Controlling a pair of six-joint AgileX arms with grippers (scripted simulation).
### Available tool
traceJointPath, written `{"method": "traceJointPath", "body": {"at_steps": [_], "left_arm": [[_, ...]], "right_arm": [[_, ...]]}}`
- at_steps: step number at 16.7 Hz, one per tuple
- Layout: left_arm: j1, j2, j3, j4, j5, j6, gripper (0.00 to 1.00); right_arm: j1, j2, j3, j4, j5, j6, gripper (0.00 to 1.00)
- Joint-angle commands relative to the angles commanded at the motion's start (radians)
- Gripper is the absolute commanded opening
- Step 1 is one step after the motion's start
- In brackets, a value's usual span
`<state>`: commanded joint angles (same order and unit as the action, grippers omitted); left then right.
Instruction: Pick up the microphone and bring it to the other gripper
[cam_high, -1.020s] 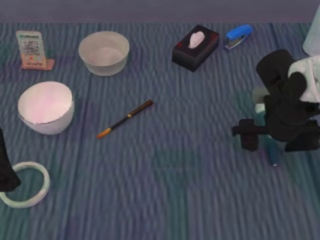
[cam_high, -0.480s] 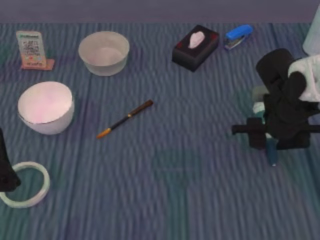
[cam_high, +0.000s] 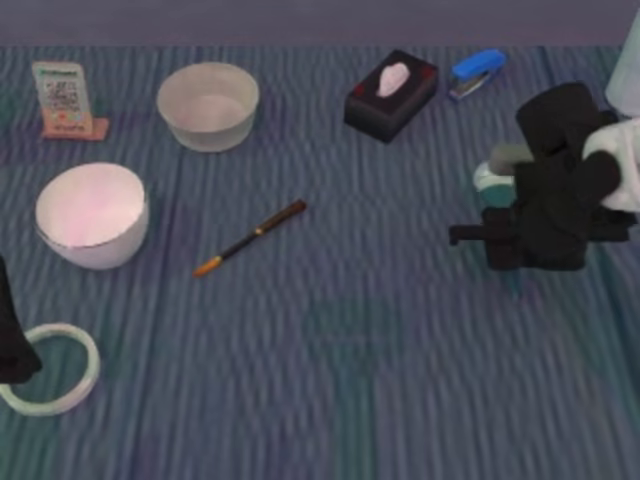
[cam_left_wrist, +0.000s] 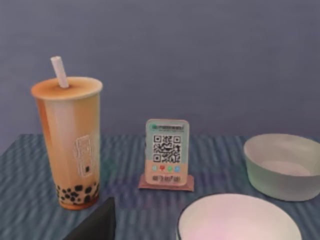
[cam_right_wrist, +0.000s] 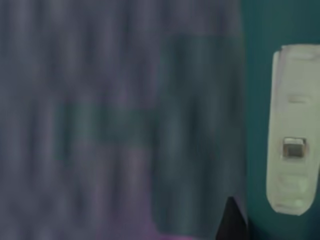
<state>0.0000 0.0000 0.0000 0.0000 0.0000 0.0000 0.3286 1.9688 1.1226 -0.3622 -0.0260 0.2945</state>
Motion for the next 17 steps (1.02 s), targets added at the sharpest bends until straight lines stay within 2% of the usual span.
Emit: {"method": "traceJointPath", "body": {"at_steps": [4, 12, 15, 17], "left_arm": [[0.0, 0.0, 0.0, 0.0, 0.0, 0.0, 1.0], [0.0, 0.0, 0.0, 0.0, 0.0, 0.0, 1.0], [0.0, 0.0, 0.0, 0.0, 0.0, 0.0, 1.0], [0.0, 0.0, 0.0, 0.0, 0.0, 0.0, 1.0]], "right_arm": [[-0.003, -0.062, -0.083, 0.297, -0.108, -0.065, 0.0], [-0.013, -0.238, -0.284, 1.01, -0.347, -0.213, 0.0], [-0.017, -0.309, -0.332, 1.165, -0.406, -0.256, 0.0], [-0.019, -0.336, -0.348, 1.216, -0.428, -0.273, 0.0]]}}
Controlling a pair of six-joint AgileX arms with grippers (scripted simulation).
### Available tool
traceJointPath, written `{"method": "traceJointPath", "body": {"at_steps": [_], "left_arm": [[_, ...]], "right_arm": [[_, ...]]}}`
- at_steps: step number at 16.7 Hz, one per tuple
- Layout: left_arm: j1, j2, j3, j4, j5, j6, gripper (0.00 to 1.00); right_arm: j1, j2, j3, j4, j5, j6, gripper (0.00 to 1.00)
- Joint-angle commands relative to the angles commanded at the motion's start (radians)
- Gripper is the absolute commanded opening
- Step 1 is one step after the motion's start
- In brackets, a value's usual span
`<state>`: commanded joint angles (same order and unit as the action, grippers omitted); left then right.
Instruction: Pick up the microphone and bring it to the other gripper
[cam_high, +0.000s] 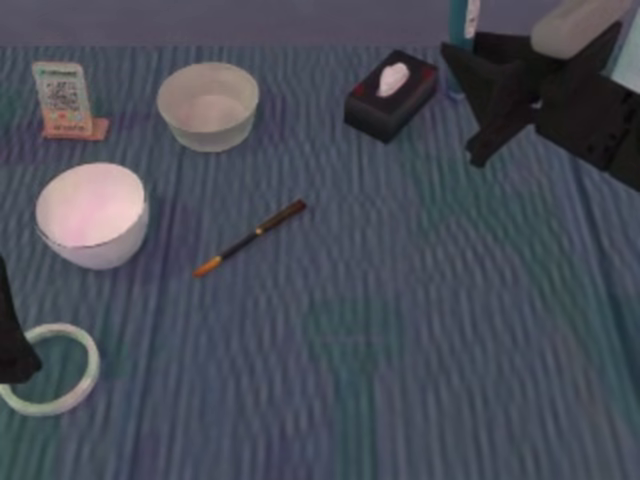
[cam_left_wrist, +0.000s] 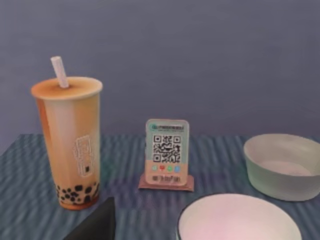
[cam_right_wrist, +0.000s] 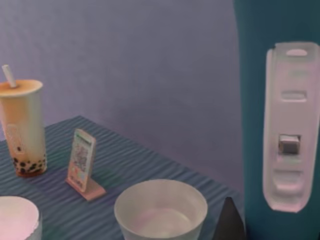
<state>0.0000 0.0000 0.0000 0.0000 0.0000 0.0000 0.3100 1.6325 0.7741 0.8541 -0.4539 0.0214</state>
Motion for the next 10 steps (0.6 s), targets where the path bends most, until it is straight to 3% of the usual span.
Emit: {"method": "traceJointPath", "body": {"at_steps": [6, 8, 10], "left_arm": [[0.0, 0.0, 0.0, 0.0, 0.0, 0.0, 1.0], [0.0, 0.0, 0.0, 0.0, 0.0, 0.0, 1.0], [0.0, 0.0, 0.0, 0.0, 0.0, 0.0, 1.0]], "right_arm": [[0.008, -0.002, 0.001, 0.01, 0.0, 0.0, 0.0], [0.042, 0.0, -0.005, 0.034, 0.032, 0.005, 0.0], [0.102, 0.002, -0.017, 0.077, 0.094, 0.015, 0.0]]}}
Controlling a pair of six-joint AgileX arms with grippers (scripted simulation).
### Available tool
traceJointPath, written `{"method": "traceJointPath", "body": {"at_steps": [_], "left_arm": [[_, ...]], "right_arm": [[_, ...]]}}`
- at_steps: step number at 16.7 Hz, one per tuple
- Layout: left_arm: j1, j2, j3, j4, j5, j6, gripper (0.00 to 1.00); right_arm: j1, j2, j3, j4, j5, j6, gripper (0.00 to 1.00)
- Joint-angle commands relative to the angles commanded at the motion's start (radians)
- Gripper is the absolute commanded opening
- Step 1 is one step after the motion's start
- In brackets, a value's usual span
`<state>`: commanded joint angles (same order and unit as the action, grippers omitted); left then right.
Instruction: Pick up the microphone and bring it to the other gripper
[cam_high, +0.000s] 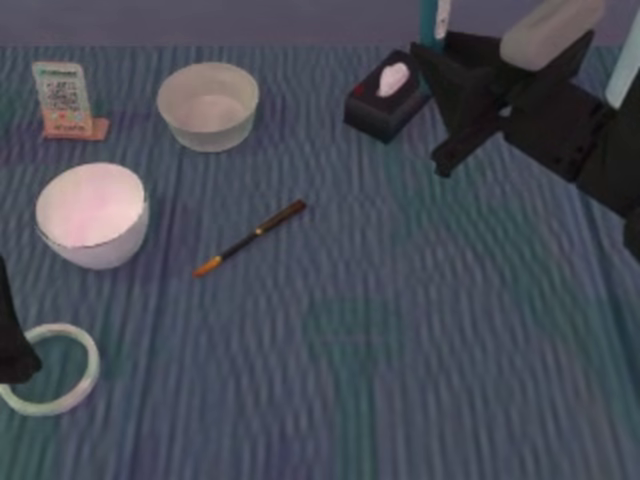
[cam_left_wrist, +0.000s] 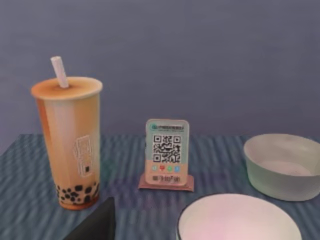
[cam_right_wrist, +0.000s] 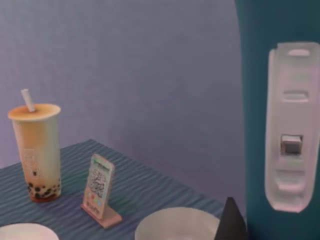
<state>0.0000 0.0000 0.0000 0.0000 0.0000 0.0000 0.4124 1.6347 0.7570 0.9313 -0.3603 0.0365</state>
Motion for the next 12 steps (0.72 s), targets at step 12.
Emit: {"method": "traceJointPath", "body": {"at_steps": [12], "left_arm": [[0.0, 0.0, 0.0, 0.0, 0.0, 0.0, 1.0]], "right_arm": [[0.214, -0.006, -0.045, 0.145, 0.212, 0.039, 0.0]]}}
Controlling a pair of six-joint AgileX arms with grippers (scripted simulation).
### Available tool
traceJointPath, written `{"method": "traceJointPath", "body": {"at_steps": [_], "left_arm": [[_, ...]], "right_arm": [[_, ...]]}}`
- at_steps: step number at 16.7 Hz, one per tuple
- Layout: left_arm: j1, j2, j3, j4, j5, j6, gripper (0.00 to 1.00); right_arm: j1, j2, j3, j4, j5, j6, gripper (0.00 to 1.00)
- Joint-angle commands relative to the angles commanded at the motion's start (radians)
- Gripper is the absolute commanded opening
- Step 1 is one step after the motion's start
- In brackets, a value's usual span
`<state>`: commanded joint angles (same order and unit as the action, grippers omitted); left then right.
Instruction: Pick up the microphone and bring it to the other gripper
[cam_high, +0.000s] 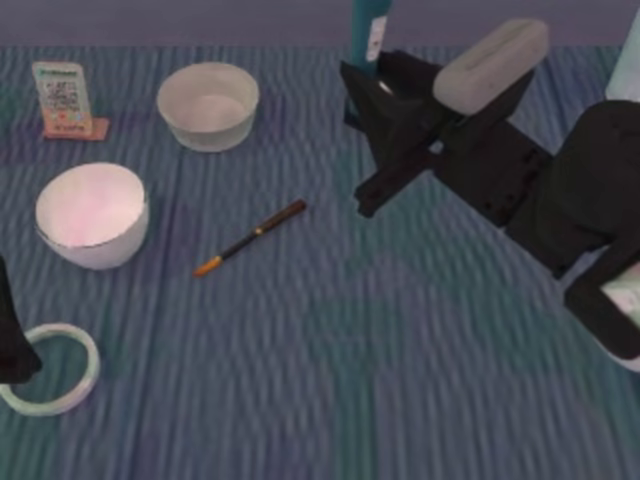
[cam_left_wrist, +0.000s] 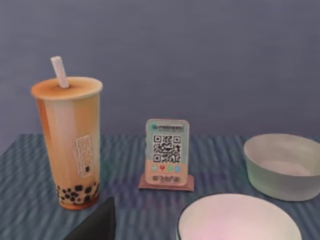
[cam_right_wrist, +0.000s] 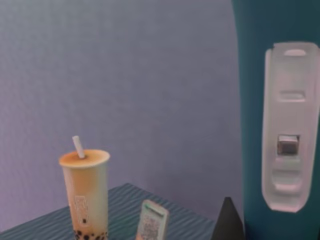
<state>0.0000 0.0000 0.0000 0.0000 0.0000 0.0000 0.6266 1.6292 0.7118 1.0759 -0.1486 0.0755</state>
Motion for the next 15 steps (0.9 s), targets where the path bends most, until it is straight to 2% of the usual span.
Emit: {"method": "traceJointPath", "body": {"at_steps": [8, 11, 15], "left_arm": [[-0.005, 0.013, 0.01, 0.006, 0.01, 0.001, 1.0], [-0.036, 0.109, 0.082, 0.049, 0.078, 0.011, 1.0], [-0.106, 0.381, 0.245, 0.144, 0.232, 0.035, 1.0]], "right_arm": [[0.003, -0.002, -0.003, 0.002, 0.004, -0.001, 0.0], [0.003, -0.002, -0.003, 0.002, 0.004, -0.001, 0.0], [0.003, -0.002, -0.003, 0.002, 0.004, -0.001, 0.0]]}}
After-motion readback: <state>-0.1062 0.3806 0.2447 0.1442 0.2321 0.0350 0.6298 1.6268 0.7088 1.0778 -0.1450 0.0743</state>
